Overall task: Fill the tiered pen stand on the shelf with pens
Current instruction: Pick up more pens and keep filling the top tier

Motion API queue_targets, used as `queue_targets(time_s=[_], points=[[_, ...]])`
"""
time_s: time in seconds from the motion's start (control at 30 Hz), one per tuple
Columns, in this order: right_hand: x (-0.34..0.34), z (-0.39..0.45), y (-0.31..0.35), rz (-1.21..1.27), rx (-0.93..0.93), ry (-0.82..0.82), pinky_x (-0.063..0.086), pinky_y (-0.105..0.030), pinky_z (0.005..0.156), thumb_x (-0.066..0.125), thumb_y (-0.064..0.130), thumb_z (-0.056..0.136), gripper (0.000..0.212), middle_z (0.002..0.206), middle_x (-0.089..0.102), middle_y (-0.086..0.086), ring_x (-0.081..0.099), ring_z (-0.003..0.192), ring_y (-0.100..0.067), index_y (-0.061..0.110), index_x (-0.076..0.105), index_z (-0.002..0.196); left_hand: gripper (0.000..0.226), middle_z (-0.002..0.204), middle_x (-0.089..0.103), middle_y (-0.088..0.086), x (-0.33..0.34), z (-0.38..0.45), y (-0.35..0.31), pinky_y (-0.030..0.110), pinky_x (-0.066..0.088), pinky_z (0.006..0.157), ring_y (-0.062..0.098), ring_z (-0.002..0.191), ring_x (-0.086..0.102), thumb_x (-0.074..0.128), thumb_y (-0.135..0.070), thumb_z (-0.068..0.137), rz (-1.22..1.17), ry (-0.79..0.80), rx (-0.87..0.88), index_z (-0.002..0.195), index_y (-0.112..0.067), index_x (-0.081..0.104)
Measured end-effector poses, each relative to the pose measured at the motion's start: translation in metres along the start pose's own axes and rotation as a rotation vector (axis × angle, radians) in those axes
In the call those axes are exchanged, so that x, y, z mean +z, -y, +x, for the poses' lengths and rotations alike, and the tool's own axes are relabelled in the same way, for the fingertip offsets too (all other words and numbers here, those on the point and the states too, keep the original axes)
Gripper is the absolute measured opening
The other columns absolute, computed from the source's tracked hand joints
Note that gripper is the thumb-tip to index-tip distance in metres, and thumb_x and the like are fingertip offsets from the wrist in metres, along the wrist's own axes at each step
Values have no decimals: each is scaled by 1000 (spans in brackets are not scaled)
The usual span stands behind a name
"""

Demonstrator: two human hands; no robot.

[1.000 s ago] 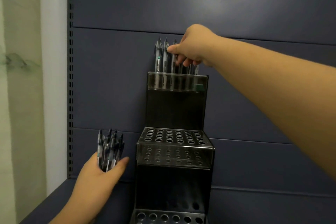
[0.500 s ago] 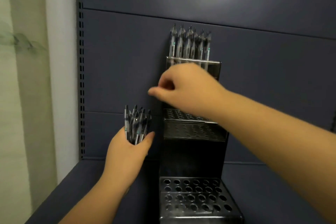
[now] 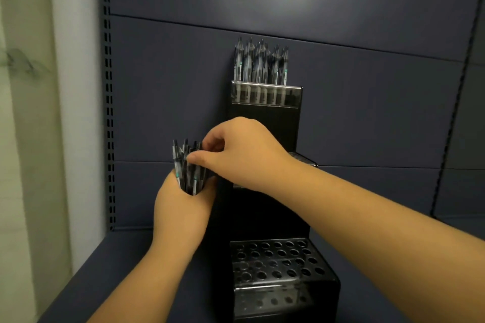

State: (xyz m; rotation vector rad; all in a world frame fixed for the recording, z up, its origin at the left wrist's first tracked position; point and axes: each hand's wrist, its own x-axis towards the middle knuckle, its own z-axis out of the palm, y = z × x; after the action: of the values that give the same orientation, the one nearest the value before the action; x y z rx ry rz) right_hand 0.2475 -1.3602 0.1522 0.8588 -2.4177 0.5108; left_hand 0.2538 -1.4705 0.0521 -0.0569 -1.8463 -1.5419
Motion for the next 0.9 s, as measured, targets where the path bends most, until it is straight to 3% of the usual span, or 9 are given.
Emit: queue_targets(time_s=[0.1, 0.2, 0.27, 0.43, 0.57, 0.67, 0.8, 0.9], points=[[-2, 3, -2, 131, 50, 17, 62, -37, 70, 71, 45, 90, 31, 70, 73, -1, 69, 66, -13, 16, 76, 79, 8, 69, 63, -3, 0, 0, -4, 24, 36, 48, 5, 53, 56, 65, -26, 90, 36, -22, 15, 86, -32, 60], [-7, 5, -8, 174, 45, 31, 55, -32, 60, 72, 42, 91, 35, 71, 71, -8, 59, 58, -13, 9, 75, 82, 9, 76, 67, -11, 2, -2, -9, 28, 43, 53, 4, 61, 61, 70, -28, 87, -41, 10, -4, 89, -34, 62], [-11, 6, -12, 190, 45, 37, 48, -27, 57, 71, 42, 91, 37, 72, 69, -11, 52, 55, -10, 7, 74, 82, 12, 66, 65, -9, 3, -3, -11, 29, 43, 51, 6, 52, 57, 73, -29, 84, -97, 32, -33, 86, -31, 61], [-19, 16, -20, 329, 75, 75, 55, -36, 68, 71, 39, 93, 41, 75, 61, -20, 50, 63, -15, -2, 71, 90, 21, 57, 54, 6, 0, 3, -5, 36, 44, 54, 20, 53, 50, 78, -24, 83, -289, 75, -127, 81, -19, 57], [-19, 22, -22, 386, 53, 95, 49, -30, 66, 69, 38, 95, 41, 69, 52, -8, 46, 61, -13, -3, 68, 91, 33, 60, 48, 0, -3, 8, -3, 37, 42, 57, 14, 52, 45, 86, -38, 71, -581, 126, -212, 86, -21, 61], [-17, 21, -27, 472, 47, 106, 55, -34, 73, 70, 37, 94, 37, 75, 59, -10, 51, 67, -15, 0, 70, 91, 34, 61, 41, -2, -3, 10, -7, 29, 39, 49, 11, 50, 40, 70, -44, 80, -810, 99, -307, 85, -17, 50], [-25, 19, -32, 543, 20, 53, 58, -36, 82, 72, 34, 93, 33, 78, 67, -11, 57, 71, -22, 2, 71, 92, 25, 60, 46, 0, -6, 17, 4, 30, 42, 47, 12, 46, 45, 68, -35, 87, -727, -9, -409, 83, -14, 55], [-46, 26, -44, 563, -14, -166, 56, -45, 80, 73, 30, 92, 28, 84, 69, -21, 58, 68, -17, 3, 71, 88, 23, 60, 48, 0, -4, 20, 18, 29, 41, 46, 12, 49, 44, 73, -25, 87, -609, -57, -429, 98, -11, 57]])
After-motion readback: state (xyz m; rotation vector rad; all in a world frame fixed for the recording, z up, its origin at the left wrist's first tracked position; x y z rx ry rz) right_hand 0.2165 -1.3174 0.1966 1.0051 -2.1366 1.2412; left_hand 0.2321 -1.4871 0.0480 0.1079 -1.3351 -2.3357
